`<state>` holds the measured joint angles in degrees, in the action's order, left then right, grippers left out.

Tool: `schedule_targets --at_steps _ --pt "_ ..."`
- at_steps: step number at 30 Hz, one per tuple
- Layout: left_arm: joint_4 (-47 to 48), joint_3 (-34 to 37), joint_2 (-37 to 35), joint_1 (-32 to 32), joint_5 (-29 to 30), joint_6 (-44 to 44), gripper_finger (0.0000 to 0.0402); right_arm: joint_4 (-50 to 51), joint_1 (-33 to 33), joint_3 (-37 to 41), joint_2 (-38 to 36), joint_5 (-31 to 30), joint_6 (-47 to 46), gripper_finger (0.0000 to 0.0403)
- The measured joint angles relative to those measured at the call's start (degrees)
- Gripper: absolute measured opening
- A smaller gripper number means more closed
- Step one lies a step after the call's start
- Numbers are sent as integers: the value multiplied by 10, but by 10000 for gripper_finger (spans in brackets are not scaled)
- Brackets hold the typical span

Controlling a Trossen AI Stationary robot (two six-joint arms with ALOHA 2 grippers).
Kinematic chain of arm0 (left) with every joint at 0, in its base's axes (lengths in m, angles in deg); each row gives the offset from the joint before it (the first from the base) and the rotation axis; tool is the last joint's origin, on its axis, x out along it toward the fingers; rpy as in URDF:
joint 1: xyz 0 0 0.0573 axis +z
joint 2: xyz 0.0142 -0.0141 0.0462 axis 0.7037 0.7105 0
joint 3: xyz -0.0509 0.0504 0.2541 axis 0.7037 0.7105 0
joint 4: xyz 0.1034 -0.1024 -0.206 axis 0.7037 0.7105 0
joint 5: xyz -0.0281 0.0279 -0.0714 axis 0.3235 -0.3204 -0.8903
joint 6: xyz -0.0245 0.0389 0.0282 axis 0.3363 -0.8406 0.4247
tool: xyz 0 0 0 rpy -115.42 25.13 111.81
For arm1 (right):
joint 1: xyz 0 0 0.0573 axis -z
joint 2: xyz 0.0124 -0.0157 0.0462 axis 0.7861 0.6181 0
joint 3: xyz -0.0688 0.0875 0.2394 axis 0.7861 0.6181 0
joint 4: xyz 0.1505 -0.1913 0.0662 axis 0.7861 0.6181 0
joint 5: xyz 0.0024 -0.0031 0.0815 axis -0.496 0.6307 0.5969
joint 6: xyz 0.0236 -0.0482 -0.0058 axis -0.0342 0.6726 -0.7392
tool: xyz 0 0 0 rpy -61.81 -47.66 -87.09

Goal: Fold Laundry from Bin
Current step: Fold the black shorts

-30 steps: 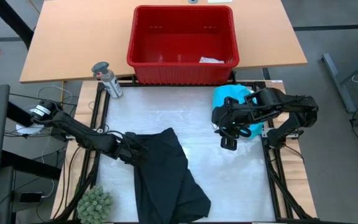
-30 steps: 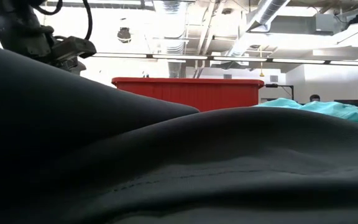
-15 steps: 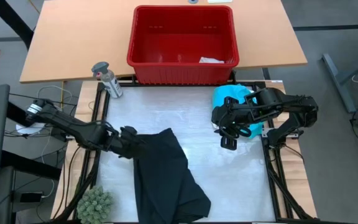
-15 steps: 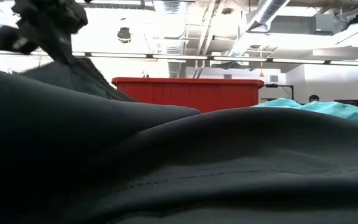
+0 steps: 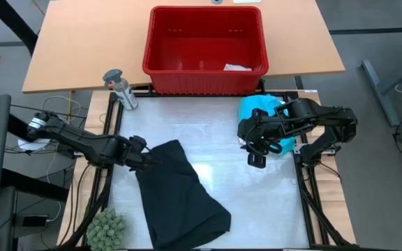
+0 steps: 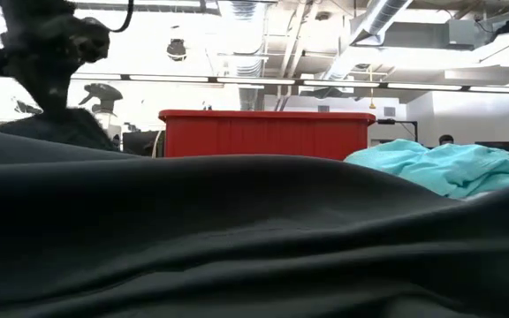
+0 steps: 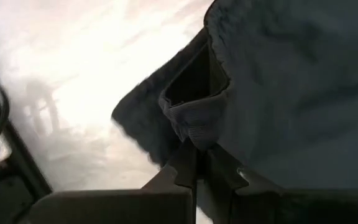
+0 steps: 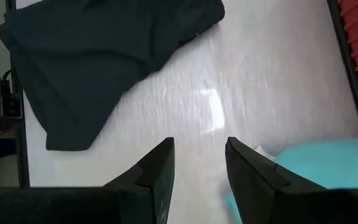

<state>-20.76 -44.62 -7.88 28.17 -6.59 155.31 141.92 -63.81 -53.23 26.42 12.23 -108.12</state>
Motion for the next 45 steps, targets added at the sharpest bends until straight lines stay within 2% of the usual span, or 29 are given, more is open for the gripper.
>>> schedule_targets --at_steps 6,10,19,23,28,31,34,37,42,45 --pt "33 18 0 -4 -45 10 15 0 -4 0 0 2 -14 166" --pt "65 11 -1 -16 -67 18 47 0 -12 0 0 2 -13 166" --pt "67 10 -5 -21 -86 -54 132 0 -15 0 0 2 -18 166" --pt "111 10 -5 -21 -87 -70 168 0 -15 0 0 2 -19 166" --pt "171 1 -6 -21 -105 -91 184 0 -15 0 0 2 -19 166" --pt "161 -39 -13 -35 -81 -90 183 0 -15 0 0 1 -19 166" --pt "160 -100 -16 -47 -16 -78 170 0 -15 0 0 1 -19 166" --pt "112 -144 -18 -67 50 -89 138 0 -15 0 0 0 -20 166" --pt "28 -128 -5 -91 72 -120 31 0 -15 0 0 -2 -38 166" --pt "28 -88 14 -96 67 -96 9 -1 -19 0 0 -3 -40 166"
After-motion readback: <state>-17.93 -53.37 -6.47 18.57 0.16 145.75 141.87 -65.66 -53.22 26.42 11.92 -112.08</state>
